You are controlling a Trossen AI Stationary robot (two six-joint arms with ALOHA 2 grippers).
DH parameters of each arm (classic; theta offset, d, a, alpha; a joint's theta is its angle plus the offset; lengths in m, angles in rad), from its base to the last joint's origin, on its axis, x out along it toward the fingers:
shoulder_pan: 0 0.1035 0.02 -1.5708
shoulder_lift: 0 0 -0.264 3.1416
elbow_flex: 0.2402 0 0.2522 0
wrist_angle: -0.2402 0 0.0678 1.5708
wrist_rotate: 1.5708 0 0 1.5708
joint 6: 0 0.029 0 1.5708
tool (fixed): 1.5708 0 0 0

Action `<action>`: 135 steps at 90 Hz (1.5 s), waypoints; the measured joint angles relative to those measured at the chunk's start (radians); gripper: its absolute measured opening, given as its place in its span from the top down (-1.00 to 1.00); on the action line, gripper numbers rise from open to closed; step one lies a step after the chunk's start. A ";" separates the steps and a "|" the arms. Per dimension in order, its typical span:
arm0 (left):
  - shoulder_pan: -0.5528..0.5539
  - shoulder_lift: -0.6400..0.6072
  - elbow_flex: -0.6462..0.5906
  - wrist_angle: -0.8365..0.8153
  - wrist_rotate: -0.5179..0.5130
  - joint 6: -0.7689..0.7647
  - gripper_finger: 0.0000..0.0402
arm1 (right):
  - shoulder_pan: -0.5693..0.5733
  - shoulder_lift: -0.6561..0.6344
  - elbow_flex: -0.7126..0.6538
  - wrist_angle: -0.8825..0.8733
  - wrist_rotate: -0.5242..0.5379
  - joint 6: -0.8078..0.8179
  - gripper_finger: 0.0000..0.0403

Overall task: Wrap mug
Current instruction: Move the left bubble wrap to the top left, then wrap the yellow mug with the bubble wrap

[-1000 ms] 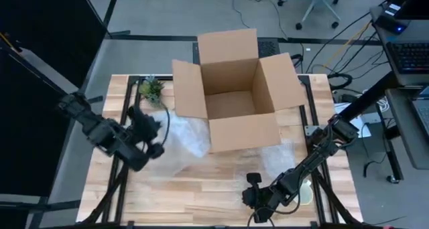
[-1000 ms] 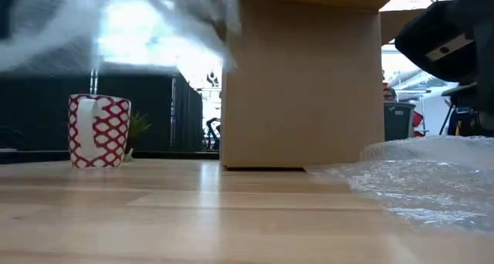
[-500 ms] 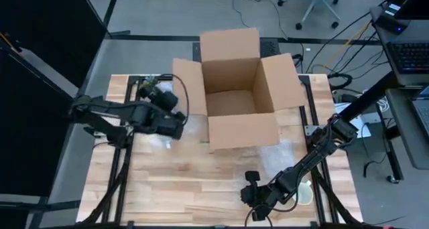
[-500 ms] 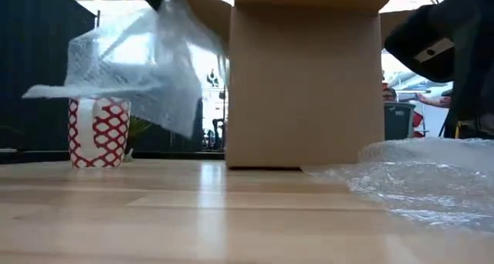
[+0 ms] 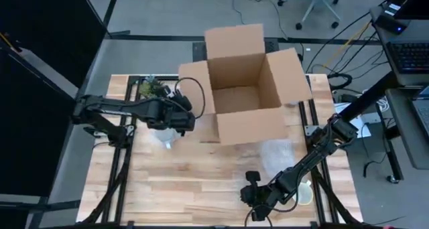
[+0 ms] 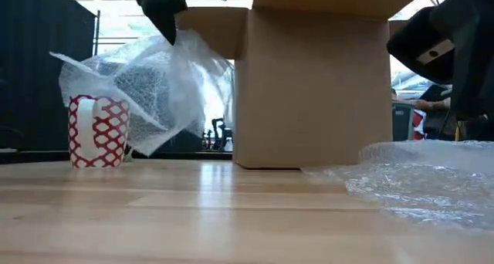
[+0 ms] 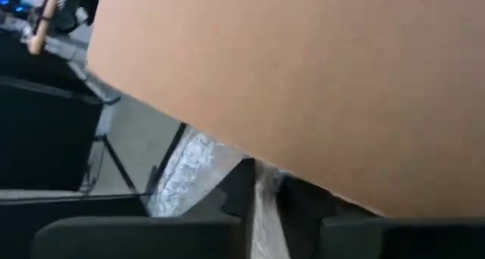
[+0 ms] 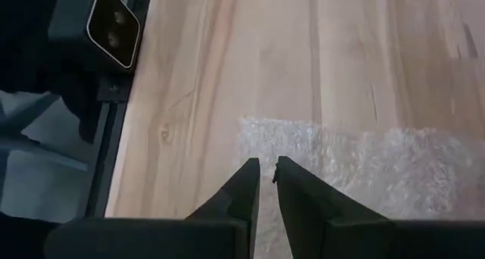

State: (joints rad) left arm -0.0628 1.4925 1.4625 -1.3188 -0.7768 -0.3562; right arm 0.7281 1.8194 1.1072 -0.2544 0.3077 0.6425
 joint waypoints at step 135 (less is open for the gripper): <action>-0.511 0.312 -0.345 1.093 0.412 -0.154 -0.09 | -0.160 0.180 0.012 0.247 -0.101 -0.184 0.98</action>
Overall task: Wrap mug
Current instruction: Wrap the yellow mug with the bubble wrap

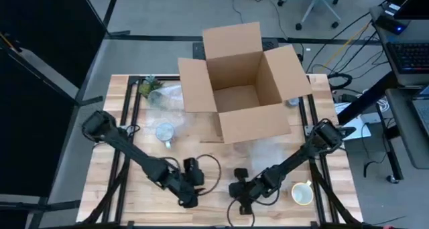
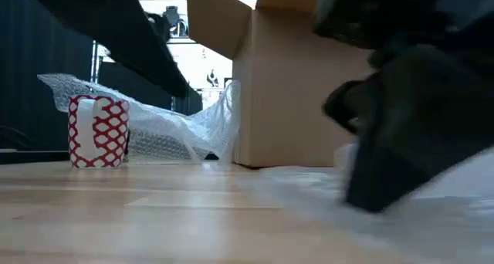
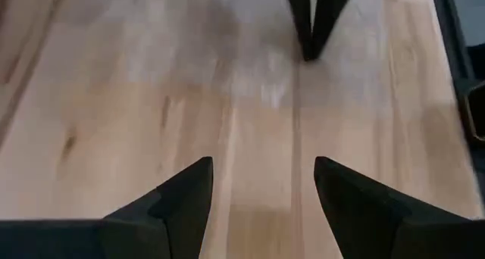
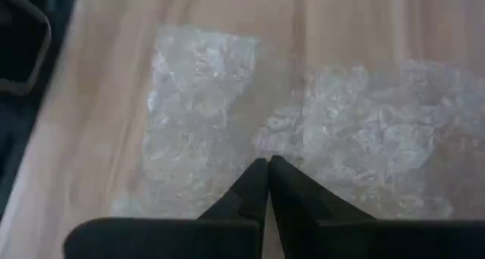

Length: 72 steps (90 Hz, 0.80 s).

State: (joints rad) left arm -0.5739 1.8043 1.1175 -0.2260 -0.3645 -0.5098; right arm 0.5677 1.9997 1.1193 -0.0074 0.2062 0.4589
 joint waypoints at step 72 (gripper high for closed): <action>0.152 0.244 0.008 0.336 0.165 0.067 -0.09 | -0.031 -0.059 0.271 -0.731 0.030 -0.048 0.98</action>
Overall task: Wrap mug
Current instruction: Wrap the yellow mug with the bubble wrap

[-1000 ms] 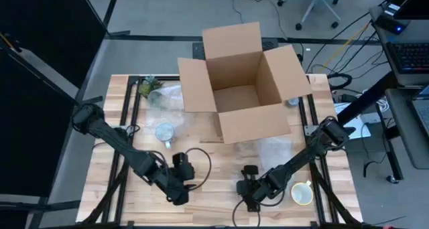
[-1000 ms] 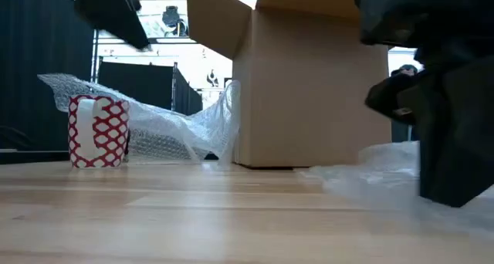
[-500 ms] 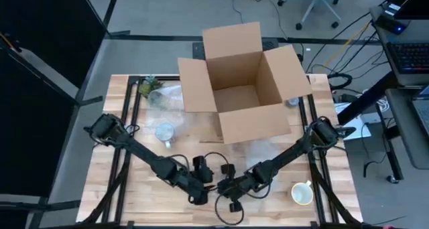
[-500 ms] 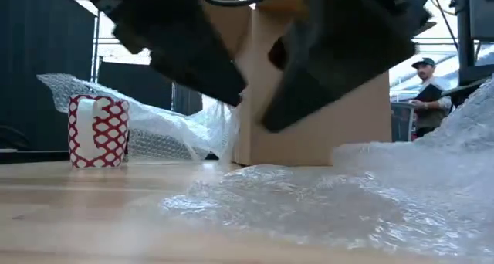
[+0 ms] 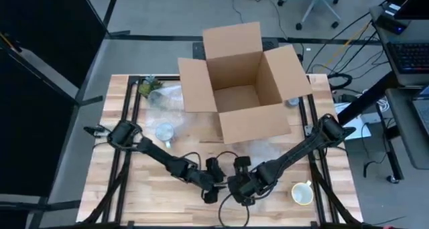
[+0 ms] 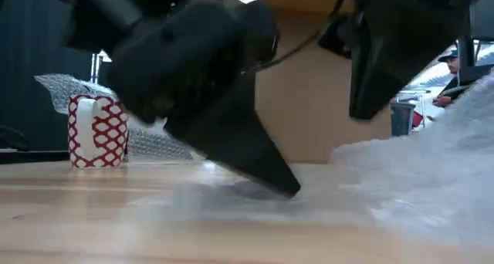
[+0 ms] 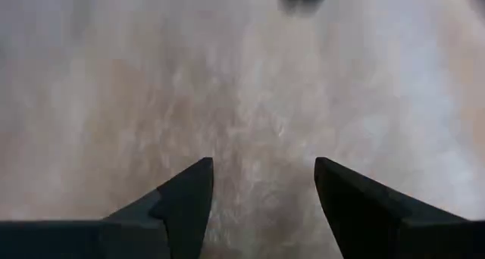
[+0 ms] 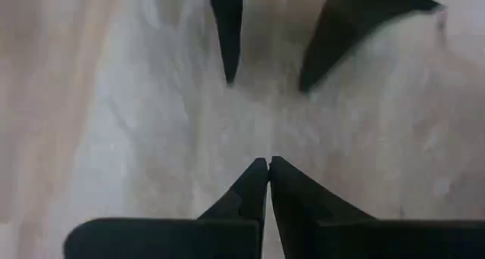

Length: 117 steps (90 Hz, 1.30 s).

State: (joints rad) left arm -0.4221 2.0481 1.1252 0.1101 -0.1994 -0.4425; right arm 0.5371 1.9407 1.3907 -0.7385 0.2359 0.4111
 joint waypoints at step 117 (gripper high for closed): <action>-0.125 -0.338 -0.005 -0.429 -0.272 -0.174 -0.09 | 0.073 -0.061 0.136 -0.101 0.213 0.152 0.98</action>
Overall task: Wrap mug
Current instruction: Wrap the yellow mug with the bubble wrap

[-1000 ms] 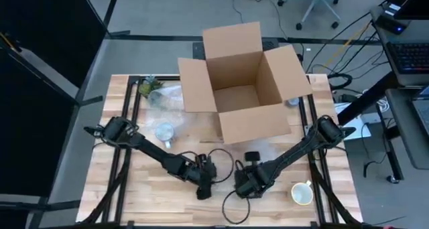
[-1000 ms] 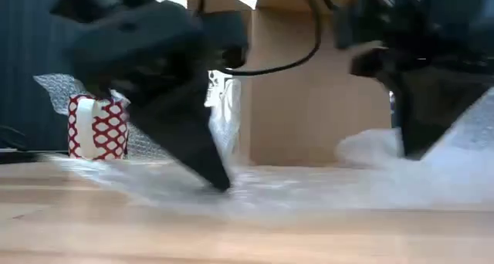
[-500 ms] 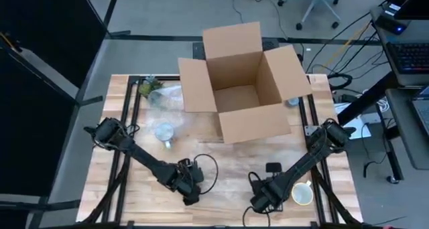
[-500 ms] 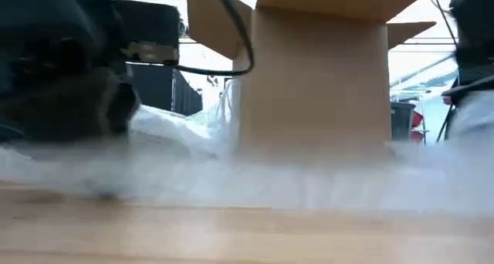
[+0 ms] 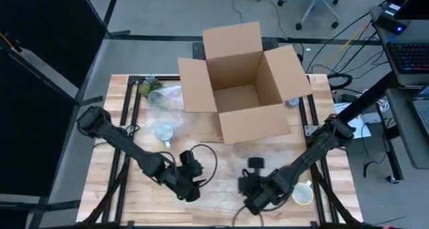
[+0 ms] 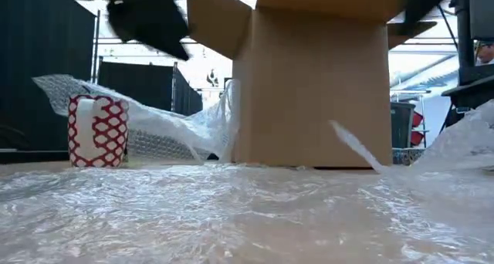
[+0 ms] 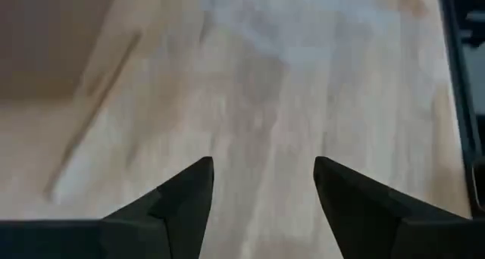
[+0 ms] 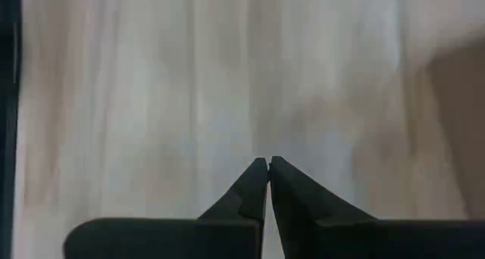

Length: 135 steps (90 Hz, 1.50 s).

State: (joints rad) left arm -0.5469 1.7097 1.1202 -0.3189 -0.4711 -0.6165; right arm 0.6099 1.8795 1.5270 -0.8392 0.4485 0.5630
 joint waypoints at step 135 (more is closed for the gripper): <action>-0.094 -0.006 0.063 -0.417 -0.001 -0.283 -0.09 | 0.036 0.036 0.059 -0.126 -0.010 0.151 0.98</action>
State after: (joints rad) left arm -0.6411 1.7039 1.1828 -0.7363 -0.4719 -0.8996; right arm 0.6456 1.9153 1.5857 -0.9657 0.4388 0.7137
